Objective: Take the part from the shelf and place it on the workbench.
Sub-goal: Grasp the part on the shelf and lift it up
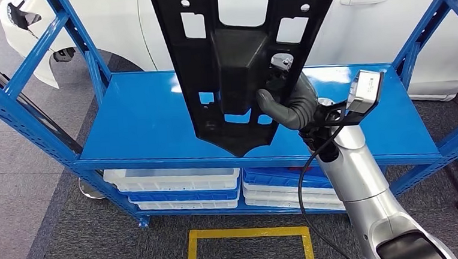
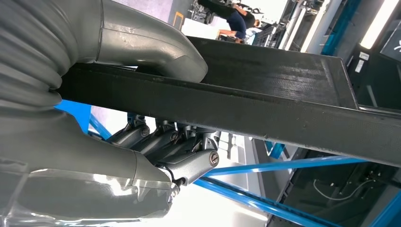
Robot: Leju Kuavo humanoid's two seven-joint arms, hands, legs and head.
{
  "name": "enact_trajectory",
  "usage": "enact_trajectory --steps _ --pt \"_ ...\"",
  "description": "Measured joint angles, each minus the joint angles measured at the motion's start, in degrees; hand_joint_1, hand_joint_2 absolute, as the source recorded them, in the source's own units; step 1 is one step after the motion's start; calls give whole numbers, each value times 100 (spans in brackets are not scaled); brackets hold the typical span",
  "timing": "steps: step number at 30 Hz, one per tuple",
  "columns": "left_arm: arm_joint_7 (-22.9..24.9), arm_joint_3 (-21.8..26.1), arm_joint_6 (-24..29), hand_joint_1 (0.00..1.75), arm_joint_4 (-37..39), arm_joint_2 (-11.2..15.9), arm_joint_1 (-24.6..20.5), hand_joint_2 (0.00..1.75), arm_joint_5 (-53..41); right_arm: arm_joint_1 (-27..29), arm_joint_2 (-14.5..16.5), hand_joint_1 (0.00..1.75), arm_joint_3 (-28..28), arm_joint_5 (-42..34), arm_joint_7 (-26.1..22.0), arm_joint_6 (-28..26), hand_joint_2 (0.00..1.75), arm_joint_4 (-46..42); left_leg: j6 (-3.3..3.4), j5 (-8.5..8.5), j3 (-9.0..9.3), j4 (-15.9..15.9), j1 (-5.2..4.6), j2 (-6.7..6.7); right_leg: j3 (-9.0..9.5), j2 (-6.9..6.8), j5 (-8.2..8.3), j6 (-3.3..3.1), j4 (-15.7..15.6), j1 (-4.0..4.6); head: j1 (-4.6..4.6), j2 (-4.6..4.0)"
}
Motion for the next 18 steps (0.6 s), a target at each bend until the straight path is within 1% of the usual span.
enact_trajectory --steps 5,7,9,10,12,13,14,16,17,18 --pt "157 1 99 0 0 0 5 175 -37 0 0 143 17 -15 -42 -7 175 45 0 -1 -1 0 0 0 0 0 0 0 -1 -1 0 0" --pt "195 0 156 0 0 3 5 175 -63 4 1 143 25 -18 -54 -13 175 68 32 -14 -13 25 -9 -1 1 -1 7 16 -9 -13 -2 1" --pt "214 -1 181 0 0 6 4 175 -83 10 2 143 33 -18 -66 -21 175 86 78 -23 -26 48 -21 -1 5 -3 20 46 -25 -26 -3 1" --pt "221 -1 185 0 0 7 3 175 -96 12 2 143 37 -18 -72 -25 175 90 99 -10 -18 28 -23 -1 15 -2 32 63 -45 -23 -4 1" --pt "231 -1 189 0 0 5 -1 175 -111 12 1 143 41 -18 -79 -28 175 92 139 74 60 -123 20 10 35 -7 11 98 -52 -6 3 0" --pt "238 -1 189 0 0 4 -5 175 -115 9 -1 143 41 -19 -83 -32 175 93 160 123 105 -207 39 20 -6 -8 -74 114 55 0 12 0" --pt "246 -1 189 0 0 3 -7 175 -117 11 -2 143 40 -20 -87 -38 175 94 172 160 140 -271 58 31 -108 -10 -218 126 292 1 20 0" --pt "265 -1 191 0 0 2 -10 175 -127 39 -2 143 41 -22 -93 -54 175 99 182 173 142 -279 52 40 -462 -8 -567 160 1039 -22 29 0" --pt "273 -1 193 0 1 2 -9 175 -133 63 -2 143 42 -22 -94 -61 175 103 175 167 133 -265 55 39 -614 -10 -657 181 1342 -40 29 0" --pt "280 -1 195 0 2 2 -6 175 -142 85 -4 143 43 -22 -94 -67 175 107 161 155 127 -244 61 36 -671 -13 -635 205 1444 -63 29 0"
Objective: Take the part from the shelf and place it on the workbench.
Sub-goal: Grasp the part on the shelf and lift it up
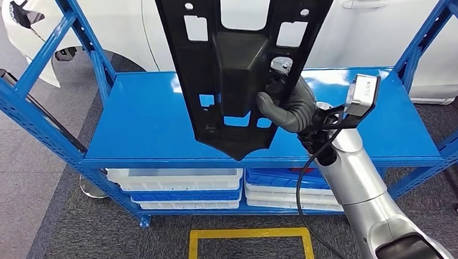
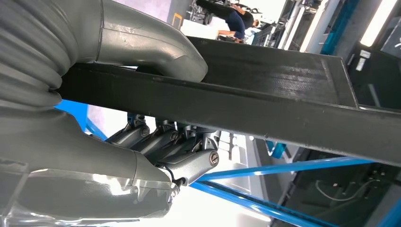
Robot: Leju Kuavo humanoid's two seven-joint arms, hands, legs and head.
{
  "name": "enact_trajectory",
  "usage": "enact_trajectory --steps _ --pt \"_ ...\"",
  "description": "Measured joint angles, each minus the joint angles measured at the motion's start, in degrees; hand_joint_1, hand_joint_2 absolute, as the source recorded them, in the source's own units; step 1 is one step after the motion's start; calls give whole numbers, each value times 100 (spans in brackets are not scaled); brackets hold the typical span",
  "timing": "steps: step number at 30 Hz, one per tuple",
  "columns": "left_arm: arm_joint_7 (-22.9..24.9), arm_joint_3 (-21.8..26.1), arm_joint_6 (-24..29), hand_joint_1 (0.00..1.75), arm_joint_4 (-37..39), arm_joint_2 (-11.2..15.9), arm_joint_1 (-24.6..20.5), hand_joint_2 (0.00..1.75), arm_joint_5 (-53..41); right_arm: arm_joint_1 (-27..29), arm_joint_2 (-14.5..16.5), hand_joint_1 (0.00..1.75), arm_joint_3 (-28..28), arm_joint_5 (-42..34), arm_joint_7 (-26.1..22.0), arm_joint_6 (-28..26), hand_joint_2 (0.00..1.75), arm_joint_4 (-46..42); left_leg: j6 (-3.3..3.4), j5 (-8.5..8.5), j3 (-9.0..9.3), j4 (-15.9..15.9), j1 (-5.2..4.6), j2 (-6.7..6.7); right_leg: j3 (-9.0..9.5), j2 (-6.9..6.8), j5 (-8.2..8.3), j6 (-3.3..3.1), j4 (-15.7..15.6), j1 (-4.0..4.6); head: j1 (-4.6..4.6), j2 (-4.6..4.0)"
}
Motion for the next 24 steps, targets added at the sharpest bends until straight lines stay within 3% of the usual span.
enact_trajectory --steps 1,3,5,8,10,11,13,14,15,16,18,20,24 --pt "5 0 1 0 2 -1 3 175 -9 12 -2 143 1 1 0 -5 175 3 -21 -20 -5 31 11 -4 60 -6 130 24 -137 -25 1 0" --pt "13 -1 3 0 5 1 4 175 -28 12 -7 143 1 2 0 -19 175 5 -91 -90 -25 132 37 -13 412 -19 479 61 -852 -71 2 0" --pt "18 -4 12 0 7 8 -10 175 -40 8 -7 143 3 2 -1 -28 175 5 -176 -168 -77 260 28 -20 628 0 621 9 -1323 -75 -4 1" --pt "26 -7 15 0 7 14 -17 175 -49 10 -17 143 8 2 -1 -39 175 6 -275 -198 -116 303 26 -25 604 28 610 -147 -1334 -42 -27 1" --pt "29 -7 5 0 7 16 -17 175 -51 7 -20 143 8 2 -2 -42 175 5 -328 -321 -171 450 43 -19 602 24 622 -219 -1345 -47 -31 0" --pt "29 -8 -1 0 7 16 -19 175 -52 7 -20 143 9 2 -2 -41 175 5 -349 -474 -271 689 47 -16 602 19 628 -244 -1352 -50 -32 0" --pt "31 -9 -8 0 7 17 -19 175 -52 8 -20 143 13 2 -1 -39 175 6 -372 -862 -608 1453 50 -13 591 12 632 -275 -1351 -29 -32 0" --pt "33 -9 -10 0 7 17 -16 175 -52 8 -20 143 15 2 -1 -40 175 7 -372 -994 -771 1813 50 -13 585 11 634 -283 -1350 -14 -32 0" --pt "35 -9 -12 0 7 18 -13 175 -52 8 -20 143 18 2 1 -43 175 8 -359 -1016 -851 1990 49 -13 583 11 637 -289 -1350 2 -32 0" --pt "38 -9 -13 0 7 19 -12 175 -53 6 -20 143 21 2 1 -45 175 9 -334 -927 -821 1936 45 -14 585 13 639 -292 -1349 17 -32 0" --pt "38 -9 -12 0 7 23 -16 175 -54 -10 -20 143 23 2 1 -47 175 9 -246 -530 -463 1209 23 -15 603 17 641 -292 -1351 42 -32 0" --pt "39 -10 -7 0 7 41 -28 175 -54 -36 -20 143 23 2 0 -49 175 10 -168 -283 -139 529 -20 -11 606 17 657 -263 -1353 59 -29 0" --pt "62 -13 63 0 7 55 -37 175 -54 -55 -21 143 41 4 1 -66 175 20 -94 -160 -86 286 -49 -10 596 9 713 -122 -1402 51 -28 1"
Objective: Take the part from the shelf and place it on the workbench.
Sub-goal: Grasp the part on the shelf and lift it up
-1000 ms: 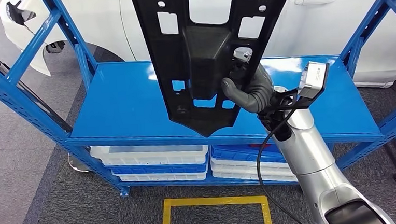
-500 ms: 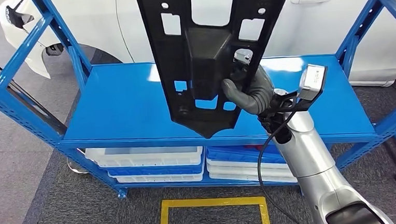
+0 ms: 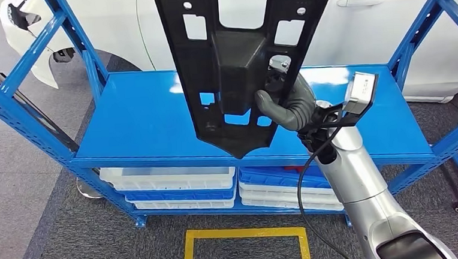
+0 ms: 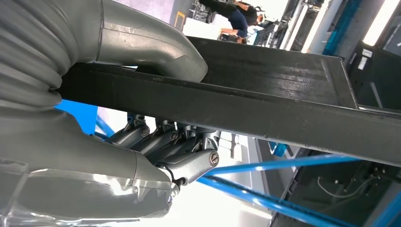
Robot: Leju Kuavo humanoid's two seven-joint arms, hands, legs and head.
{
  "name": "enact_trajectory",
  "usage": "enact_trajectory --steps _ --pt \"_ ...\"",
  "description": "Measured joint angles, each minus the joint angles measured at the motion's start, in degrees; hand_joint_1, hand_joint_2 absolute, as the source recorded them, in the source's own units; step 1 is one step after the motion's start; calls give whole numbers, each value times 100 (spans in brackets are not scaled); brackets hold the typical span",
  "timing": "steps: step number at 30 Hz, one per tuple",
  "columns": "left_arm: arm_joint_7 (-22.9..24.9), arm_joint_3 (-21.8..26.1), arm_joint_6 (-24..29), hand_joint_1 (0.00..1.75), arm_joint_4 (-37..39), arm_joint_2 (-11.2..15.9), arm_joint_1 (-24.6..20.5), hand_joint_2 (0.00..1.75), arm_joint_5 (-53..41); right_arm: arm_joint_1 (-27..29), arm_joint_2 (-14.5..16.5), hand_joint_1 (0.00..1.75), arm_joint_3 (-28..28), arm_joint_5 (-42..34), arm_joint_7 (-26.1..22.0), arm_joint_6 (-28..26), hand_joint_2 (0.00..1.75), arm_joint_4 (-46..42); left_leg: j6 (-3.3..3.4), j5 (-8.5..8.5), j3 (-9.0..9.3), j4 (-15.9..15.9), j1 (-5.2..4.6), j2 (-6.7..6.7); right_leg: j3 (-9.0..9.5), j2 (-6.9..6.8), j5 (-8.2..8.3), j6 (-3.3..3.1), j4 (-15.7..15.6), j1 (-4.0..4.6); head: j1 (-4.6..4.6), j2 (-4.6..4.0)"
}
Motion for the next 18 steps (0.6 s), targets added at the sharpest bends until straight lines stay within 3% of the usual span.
enact_trajectory --steps 2,4,6,7,8,11,12,15,16,18 --pt "14 1 43 0 0 -1 -9 175 0 -16 -1 143 4 2 0 -10 175 7 68 114 -8 -111 28 19 -91 -2 -223 46 227 9 7 -1" --pt "17 2 55 0 0 -2 -15 175 3 -21 -2 143 7 3 -1 -21 175 20 113 178 -70 -135 26 30 -339 -6 -665 65 899 2 11 0" --pt "19 2 56 0 0 -2 -10 175 10 1 -4 143 11 5 1 -26 175 43 123 214 -158 -101 9 31 -515 -7 -921 87 1473 -3 11 0" --pt "20 2 56 0 0 -2 -7 175 13 11 -5 143 12 6 1 -27 175 53 122 229 -202 -75 4 30 -467 -8 -897 92 1480 -4 11 -1" --pt "20 2 56 0 0 -3 -4 175 15 14 -7 143 13 7 1 -28 175 60 118 240 -244 -42 3 28 -302 -10 -779 88 1250 -4 11 -1" --pt "19 2 53 0 0 -6 -6 175 15 9 -8 143 13 7 -1 -45 175 57 74 258 -359 77 -13 23 311 -15 -429 21 193 18 10 0" --pt "19 2 51 0 0 -7 -7 175 15 12 -9 143 11 8 -2 -61 175 54 45 271 -387 101 -19 22 372 -13 -397 -8 49 33 8 0" --pt "21 2 45 0 0 -6 -2 175 16 34 -12 143 7 24 5 -168 175 43 -51 318 -427 105 -22 16 322 -14 -314 -94 8 35 7 -1" --pt "22 2 43 0 0 -5 0 175 19 41 -11 143 6 40 18 -226 175 38 -87 254 -452 153 -19 13 306 -22 -272 -129 -11 18 3 -1" --pt "22 2 40 0 0 -4 2 175 35 50 -4 143 0 103 68 -389 175 30 -158 -112 -613 582 6 8 241 -44 -182 -182 -43 -11 -9 -1"
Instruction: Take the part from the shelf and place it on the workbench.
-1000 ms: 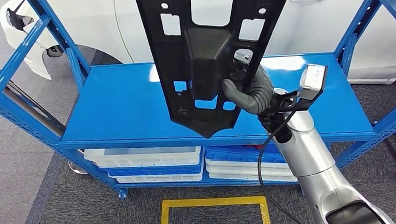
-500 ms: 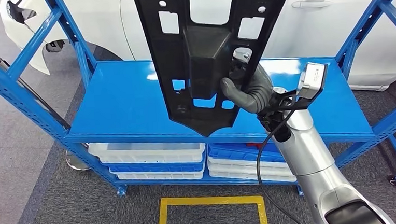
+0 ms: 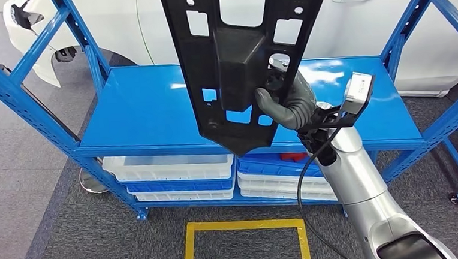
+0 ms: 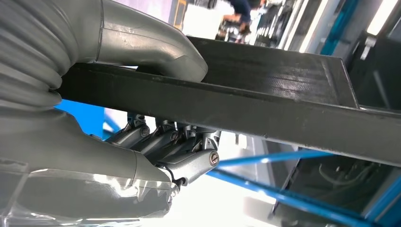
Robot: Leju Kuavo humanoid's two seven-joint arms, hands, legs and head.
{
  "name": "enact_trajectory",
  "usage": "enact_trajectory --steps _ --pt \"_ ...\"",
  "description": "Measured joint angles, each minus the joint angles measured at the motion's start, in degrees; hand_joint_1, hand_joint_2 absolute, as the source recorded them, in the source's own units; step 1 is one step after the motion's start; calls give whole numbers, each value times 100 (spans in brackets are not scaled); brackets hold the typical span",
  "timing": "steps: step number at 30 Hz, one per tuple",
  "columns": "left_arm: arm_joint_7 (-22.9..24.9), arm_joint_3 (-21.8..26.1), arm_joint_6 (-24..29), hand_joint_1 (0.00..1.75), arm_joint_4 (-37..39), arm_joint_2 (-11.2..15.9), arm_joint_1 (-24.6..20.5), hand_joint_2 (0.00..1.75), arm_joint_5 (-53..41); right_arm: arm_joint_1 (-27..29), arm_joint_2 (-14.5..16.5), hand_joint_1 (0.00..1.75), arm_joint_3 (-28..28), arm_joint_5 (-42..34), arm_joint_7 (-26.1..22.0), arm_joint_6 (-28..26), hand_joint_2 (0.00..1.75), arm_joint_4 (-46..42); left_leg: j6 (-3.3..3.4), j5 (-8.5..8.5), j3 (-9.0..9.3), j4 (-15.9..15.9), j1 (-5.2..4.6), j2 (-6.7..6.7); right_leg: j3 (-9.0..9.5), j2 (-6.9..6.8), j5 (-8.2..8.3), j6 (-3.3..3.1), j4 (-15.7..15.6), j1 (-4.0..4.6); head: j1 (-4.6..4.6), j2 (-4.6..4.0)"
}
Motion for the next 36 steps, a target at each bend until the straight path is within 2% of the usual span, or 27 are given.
enact_trajectory --steps 2,3,4,5,7,8,9,12,13,14,15,17,18,19,20,21,22,24,25,27,28,29,31,33,34,35,36 --pt "1 0 -1 0 0 0 2 175 22 17 8 143 -11 68 62 -155 175 -1 -62 -470 -253 763 37 1 -107 -7 83 -11 2 -1 -9 0" --pt "2 0 -1 0 0 0 4 175 29 32 11 143 -20 91 84 -203 175 0 -82 -602 -314 1038 54 1 -167 -7 126 -2 5 -1 -9 0" --pt "2 0 -2 0 0 0 6 175 34 47 11 143 -28 101 93 -226 175 1 -94 -625 -261 1092 67 1 -224 -7 171 12 7 -4 -9 0" --pt "2 0 -3 0 0 0 8 175 36 59 11 143 -38 105 97 -237 175 1 -99 -554 -90 913 79 2 -276 -6 212 29 9 -10 -9 0" --pt "2 0 -7 0 0 0 0 175 39 65 13 143 -60 109 97 -246 175 -1 -86 -312 484 58 92 -1 -349 -4 288 80 12 -23 -9 0" --pt "2 0 -10 0 0 0 -5 175 40 62 15 143 -71 110 98 -248 175 -3 -61 -218 699 -300 80 -10 -367 -3 324 116 11 -25 -7 0" --pt "2 0 -12 0 0 0 -8 175 40 60 20 143 -80 111 99 -250 175 -4 -29 -163 823 -524 66 -19 -377 -3 360 155 6 -25 -6 1" --pt "2 0 -15 0 0 1 -2 175 42 59 31 143 -93 116 101 -257 175 -5 106 -43 788 -586 29 -29 -401 -1 463 280 -31 -39 1 1" --pt "2 0 -15 0 0 1 -3 175 43 61 31 143 -97 120 103 -268 175 -5 157 16 755 -604 30 -18 -430 4 426 311 -8 -48 4 0" --pt "2 0 -15 0 0 1 -6 175 44 60 31 143 -107 141 107 -299 175 -5 209 83 708 -626 35 -6 -489 8 293 329 100 -52 8 0" --pt "2 0 -15 0 0 0 -9 175 45 59 32 143 -120 198 116 -396 175 -3 251 151 645 -643 40 6 -582 11 60 337 335 -56 15 0" --pt "2 0 -8 0 0 -2 -9 175 54 59 35 143 -147 457 116 -828 175 24 301 265 487 -640 13 13 -806 12 -500 342 1106 -45 27 0" --pt "2 0 -5 0 0 -4 -4 175 60 58 37 143 -155 596 109 -1099 175 59 312 322 405 -634 -2 13 -872 12 -666 343 1463 -41 30 0" --pt "2 0 -2 0 0 -6 1 175 66 52 38 143 -159 695 97 -1302 175 112 320 377 325 -625 -18 11 -859 12 -703 336 1664 -37 31 0" --pt "2 0 -2 0 0 -8 8 175 74 34 37 143 -162 724 85 -1413 175 180 320 429 248 -613 -33 8 -740 12 -619 318 1642 -30 33 0" --pt "2 1 -2 0 0 -8 14 175 78 5 35 143 -162 699 63 -1436 175 264 314 477 175 -596 -45 5 -517 12 -475 287 1404 -17 32 0" --pt "0 1 -2 0 1 -10 17 175 81 -31 35 143 -163 628 23 -1405 175 345 302 518 111 -574 -53 3 -223 12 -374 244 1010 2 32 0" --pt "-8 2 -4 0 1 -20 15 175 83 -100 36 143 -169 416 -64 -1311 175 484 258 597 20 -539 -70 6 271 10 -349 168 246 53 27 0" --pt "-10 2 -5 0 2 -26 12 175 83 -131 37 143 -175 307 -96 -1247 175 541 231 637 0 -537 -68 8 386 11 -387 140 37 75 37 0" --pt "-8 2 -2 0 2 -32 10 175 78 -173 37 143 -183 165 -120 -1123 175 663 169 725 -10 -575 -63 7 398 9 -335 87 -49 89 57 0" --pt "-4 1 2 0 2 -33 9 175 73 -188 39 143 -183 128 -125 -1069 175 718 135 712 -28 -570 -59 1 377 -1 -282 51 -81 77 69 0" --pt "0 1 5 0 3 -33 8 175 68 -192 44 143 -181 105 -126 -1023 175 760 100 611 -68 -499 -56 -4 337 -13 -217 12 -100 58 64 0" --pt "5 1 7 0 4 -33 8 175 56 -190 62 143 -176 77 -118 -950 175 811 26 128 -235 -3 -21 -11 215 -31 -88 -40 -125 32 54 0" --pt "8 1 2 0 4 -33 6 175 48 -179 75 143 -169 60 -95 -893 175 846 -43 -335 -421 762 23 -9 70 -32 26 -48 -121 30 46 0" --pt "9 0 -1 0 4 -33 4 175 46 -173 76 143 -165 55 -77 -874 175 865 -69 -393 -440 1011 42 -8 -3 -32 81 -41 -117 29 46 0" --pt "10 0 -3 0 4 -32 3 175 45 -169 77 143 -160 51 -47 -858 175 886 -88 -328 -360 1065 59 -8 -75 -32 134 -28 -112 27 45 0" --pt "10 0 -6 0 4 -32 1 175 44 -169 77 143 -155 50 -10 -847 175 909 -97 -186 -174 897 74 -7 -140 -31 180 -12 -107 23 44 0"
